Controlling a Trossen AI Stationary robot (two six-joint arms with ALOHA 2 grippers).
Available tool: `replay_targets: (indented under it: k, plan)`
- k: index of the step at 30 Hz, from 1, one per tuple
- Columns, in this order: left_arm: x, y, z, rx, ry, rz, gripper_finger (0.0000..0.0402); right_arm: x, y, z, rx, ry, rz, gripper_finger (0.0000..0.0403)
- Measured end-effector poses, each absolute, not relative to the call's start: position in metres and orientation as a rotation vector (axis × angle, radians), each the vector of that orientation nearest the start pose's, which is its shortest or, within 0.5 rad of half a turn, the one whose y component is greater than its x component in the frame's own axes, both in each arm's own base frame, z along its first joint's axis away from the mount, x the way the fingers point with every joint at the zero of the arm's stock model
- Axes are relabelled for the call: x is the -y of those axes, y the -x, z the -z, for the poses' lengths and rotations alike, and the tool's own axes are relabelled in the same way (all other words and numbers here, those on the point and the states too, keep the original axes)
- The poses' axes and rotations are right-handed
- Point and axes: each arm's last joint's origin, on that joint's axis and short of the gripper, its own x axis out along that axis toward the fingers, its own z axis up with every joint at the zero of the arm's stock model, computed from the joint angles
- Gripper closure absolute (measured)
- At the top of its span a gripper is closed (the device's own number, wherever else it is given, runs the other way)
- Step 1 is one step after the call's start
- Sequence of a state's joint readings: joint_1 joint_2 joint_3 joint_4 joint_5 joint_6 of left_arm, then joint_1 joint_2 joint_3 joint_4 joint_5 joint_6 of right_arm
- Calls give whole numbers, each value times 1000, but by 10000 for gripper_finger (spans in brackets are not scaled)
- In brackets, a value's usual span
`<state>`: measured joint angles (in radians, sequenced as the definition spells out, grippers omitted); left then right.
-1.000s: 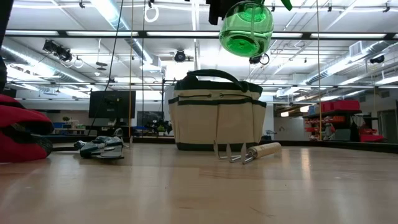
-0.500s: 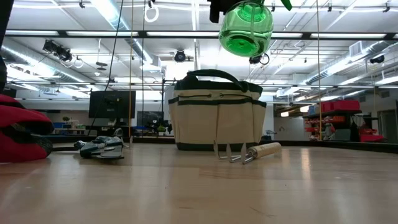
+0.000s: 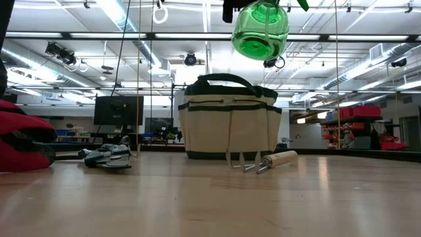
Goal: Pick & Place Garden tools in Gardening bag
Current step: Put the green spray bottle into the gardening bag
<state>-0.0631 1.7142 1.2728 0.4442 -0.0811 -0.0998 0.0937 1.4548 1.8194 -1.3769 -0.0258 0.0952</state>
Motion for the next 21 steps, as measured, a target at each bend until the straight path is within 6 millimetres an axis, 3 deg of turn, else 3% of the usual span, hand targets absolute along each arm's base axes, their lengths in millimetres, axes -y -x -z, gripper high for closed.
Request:
replay_targets:
  k: [11,21]
  plan:
    - [23,-401,-314,0,96,-19,287,-24,-247,-427,-1017,-53,-62,346]
    - [23,-401,-314,-3,69,-19,290,-24,-247,-427,-1018,-59,-71,346]
